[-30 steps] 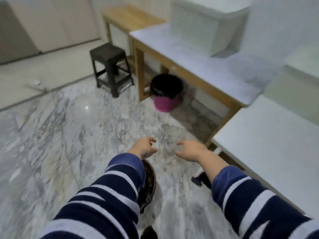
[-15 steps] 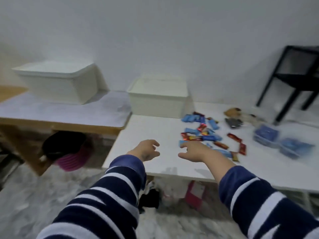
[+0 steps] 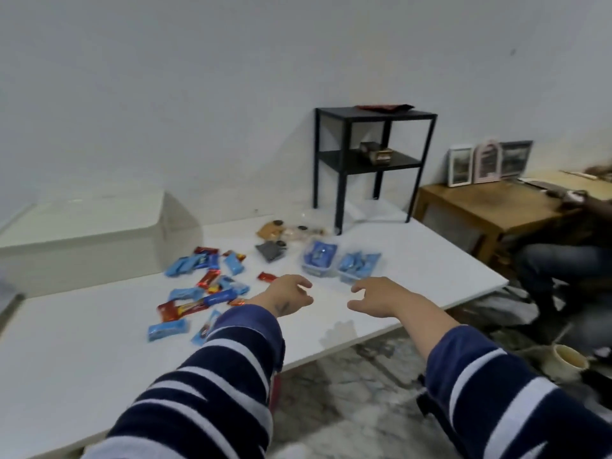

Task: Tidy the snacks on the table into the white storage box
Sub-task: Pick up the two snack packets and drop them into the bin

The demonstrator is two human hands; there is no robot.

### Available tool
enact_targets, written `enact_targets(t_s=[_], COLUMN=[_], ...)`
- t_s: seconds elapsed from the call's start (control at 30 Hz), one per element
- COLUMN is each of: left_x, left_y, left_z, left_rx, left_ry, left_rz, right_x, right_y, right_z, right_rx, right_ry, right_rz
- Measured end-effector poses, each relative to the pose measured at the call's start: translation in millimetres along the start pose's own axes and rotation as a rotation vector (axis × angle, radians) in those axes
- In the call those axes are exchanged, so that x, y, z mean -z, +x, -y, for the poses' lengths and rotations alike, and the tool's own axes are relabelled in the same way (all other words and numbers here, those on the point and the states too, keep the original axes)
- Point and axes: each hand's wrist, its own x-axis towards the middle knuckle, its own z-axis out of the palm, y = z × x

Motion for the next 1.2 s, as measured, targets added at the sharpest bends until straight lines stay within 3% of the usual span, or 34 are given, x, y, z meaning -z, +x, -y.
enact_targets(t_s=[0.33,0.63,0.87,1.03,1.2], left_x=[17,94,115,127,139], left_y=[167,303,399,470,537], left_z=[-121,-250,-323,-369,-404], left_rx=[-0.216,-0.492,-0.654,-0.669,-0.56], left_ry=[0.04,0.065,0.115,0.195,0.321], left_rz=[-0.021,-0.243,-0.456,-0.603,-0.594], right_x=[80,179,236,273,293], right_y=[98,206,306,394,469], right_z=[-101,-148,-184,-201,-203], right_rx=[-0.136,-0.165,-0.062,0.05,0.144], right_ry=[0.054,0.107,0.029,-0.007,0.055], right_rz=[-0.13,-0.282,-0.346,-0.477,-0.525])
